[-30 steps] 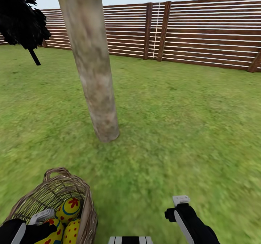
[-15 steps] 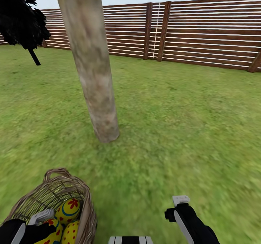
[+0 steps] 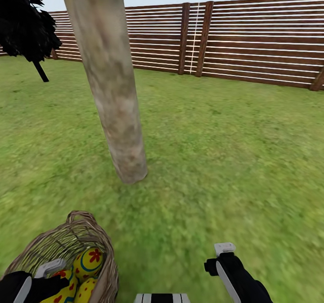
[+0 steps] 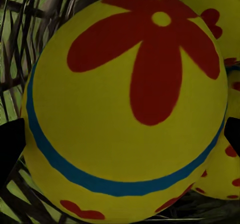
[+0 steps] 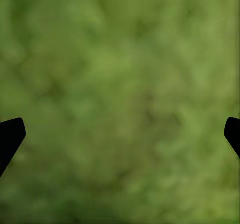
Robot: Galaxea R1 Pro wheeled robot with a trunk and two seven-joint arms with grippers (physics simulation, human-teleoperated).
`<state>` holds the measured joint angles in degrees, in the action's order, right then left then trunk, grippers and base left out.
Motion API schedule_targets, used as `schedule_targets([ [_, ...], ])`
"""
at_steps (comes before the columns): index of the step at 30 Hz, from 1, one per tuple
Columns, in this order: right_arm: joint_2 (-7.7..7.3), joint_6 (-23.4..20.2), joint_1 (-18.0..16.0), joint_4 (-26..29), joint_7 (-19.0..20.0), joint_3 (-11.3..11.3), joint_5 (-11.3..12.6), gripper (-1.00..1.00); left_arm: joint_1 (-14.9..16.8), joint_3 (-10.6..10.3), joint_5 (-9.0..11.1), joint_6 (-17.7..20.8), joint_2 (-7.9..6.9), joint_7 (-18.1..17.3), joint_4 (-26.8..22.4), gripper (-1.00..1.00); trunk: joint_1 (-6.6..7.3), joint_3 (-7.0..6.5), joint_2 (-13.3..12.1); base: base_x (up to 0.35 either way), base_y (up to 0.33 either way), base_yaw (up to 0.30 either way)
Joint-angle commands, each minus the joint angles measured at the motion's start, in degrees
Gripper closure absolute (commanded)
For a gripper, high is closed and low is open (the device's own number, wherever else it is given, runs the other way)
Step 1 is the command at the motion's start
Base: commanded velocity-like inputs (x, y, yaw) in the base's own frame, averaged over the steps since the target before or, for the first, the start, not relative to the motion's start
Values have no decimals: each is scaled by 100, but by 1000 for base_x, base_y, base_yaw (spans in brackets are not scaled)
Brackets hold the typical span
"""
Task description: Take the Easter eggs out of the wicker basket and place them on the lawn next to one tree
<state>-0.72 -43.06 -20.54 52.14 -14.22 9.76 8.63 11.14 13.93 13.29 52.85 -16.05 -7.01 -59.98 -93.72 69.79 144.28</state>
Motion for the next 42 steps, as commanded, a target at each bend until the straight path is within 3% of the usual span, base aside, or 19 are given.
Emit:
schedule_targets([
  [1,-7,-19,-3,6,-54,26,60,-100,2,12,-2,30,6,-38,2,100,1,5,2,0,0,0],
  [5,-7,-19,-3,6,-54,26,60,-100,2,241,-2,32,14,-37,21,100,1,5,2,0,0,0],
  [14,-7,-19,-3,6,-54,26,60,-100,2,254,-2,32,34,-64,27,100,1,5,2,0,0,0],
  [33,-7,-19,-3,6,-62,43,50,-100,2,248,7,32,33,-75,39,100,50,-416,-24,0,0,0],
  [42,-25,-23,-3,6,-46,30,95,-100,2,242,10,32,41,-73,39,100,55,-461,-26,0,0,0],
])
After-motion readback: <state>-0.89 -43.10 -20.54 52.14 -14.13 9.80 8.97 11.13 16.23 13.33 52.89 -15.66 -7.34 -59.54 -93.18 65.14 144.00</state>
